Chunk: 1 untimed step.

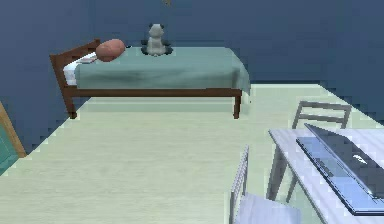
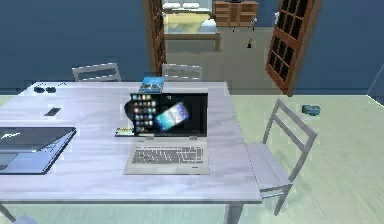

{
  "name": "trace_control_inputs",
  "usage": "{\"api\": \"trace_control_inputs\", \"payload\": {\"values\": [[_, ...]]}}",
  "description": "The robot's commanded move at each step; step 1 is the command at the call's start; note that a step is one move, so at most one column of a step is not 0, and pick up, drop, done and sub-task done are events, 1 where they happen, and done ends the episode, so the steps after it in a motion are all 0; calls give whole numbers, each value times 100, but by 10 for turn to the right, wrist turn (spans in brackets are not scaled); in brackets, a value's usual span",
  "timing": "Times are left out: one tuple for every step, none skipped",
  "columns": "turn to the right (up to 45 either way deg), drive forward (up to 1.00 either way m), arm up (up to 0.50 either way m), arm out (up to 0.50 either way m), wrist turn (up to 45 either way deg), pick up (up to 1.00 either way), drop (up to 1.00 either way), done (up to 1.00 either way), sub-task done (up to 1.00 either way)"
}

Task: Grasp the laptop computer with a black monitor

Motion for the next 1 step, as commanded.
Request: {"api": "trace_control_inputs", "payload": {"values": [[0, 0, 50, 0, 0, 0, 0, 0, 0]]}}
